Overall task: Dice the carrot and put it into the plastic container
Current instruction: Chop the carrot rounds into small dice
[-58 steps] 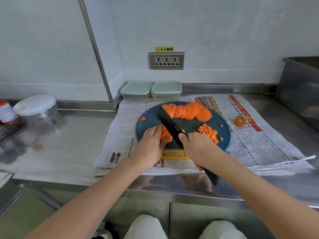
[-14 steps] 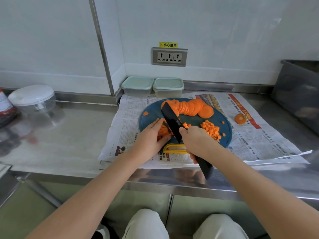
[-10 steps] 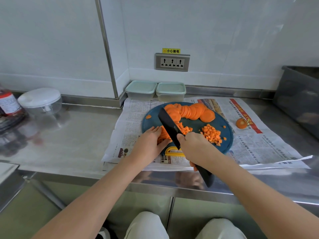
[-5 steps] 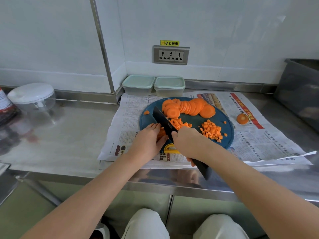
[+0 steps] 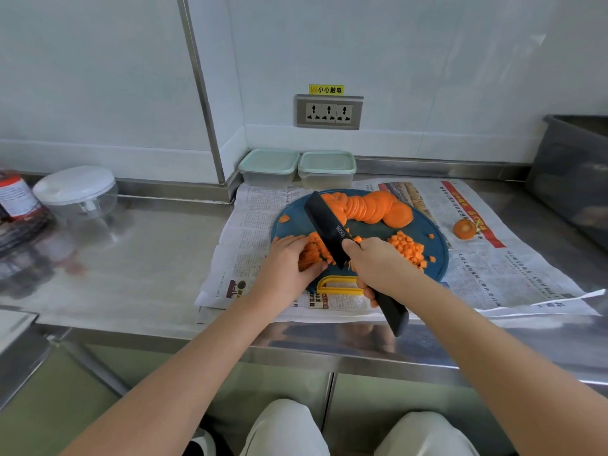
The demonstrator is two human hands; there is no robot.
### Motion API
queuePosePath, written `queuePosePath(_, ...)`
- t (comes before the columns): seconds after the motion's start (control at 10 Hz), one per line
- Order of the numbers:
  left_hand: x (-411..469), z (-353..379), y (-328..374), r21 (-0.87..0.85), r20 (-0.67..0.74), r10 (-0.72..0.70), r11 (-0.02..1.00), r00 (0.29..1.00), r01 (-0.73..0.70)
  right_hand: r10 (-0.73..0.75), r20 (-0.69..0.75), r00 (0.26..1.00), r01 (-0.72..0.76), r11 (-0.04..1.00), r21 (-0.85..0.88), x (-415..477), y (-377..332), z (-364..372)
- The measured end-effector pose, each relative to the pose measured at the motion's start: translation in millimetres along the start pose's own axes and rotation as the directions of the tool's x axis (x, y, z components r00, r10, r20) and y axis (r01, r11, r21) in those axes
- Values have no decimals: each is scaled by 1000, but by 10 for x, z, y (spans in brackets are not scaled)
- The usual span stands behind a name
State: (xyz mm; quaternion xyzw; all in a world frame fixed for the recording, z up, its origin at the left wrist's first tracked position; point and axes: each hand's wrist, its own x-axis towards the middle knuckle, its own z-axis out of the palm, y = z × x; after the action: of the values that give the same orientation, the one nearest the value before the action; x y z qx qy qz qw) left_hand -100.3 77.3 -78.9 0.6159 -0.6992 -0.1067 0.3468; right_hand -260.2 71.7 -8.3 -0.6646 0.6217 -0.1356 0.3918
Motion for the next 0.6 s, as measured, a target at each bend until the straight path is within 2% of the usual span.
queuePosePath(0.1,-18,-24,41,8,-69,-30,1000,997,30,-25,-14,1000,25,1000,-18,-91,-48,-43)
queuePosePath(0.2,-20,-13,18,18,-111,7,1000,994,-5,-84,-23,996,81,991,-111,-167,-55,-38)
queuePosePath(0.4,-23,-13,-42,23,-187,-29,999,982,34,-113,32,993,117,960,-253,-266,-55,19)
queuePosePath(0.5,-13,-14,-42,11,-152,2,1000,988,-1,-124,4,992,121,961,-250,-268,-46,27)
queuePosePath(0.6,-5,-1,-71,-35,-124,-8,999,992,4,-186,30,982,185,923,-336,-249,-32,68)
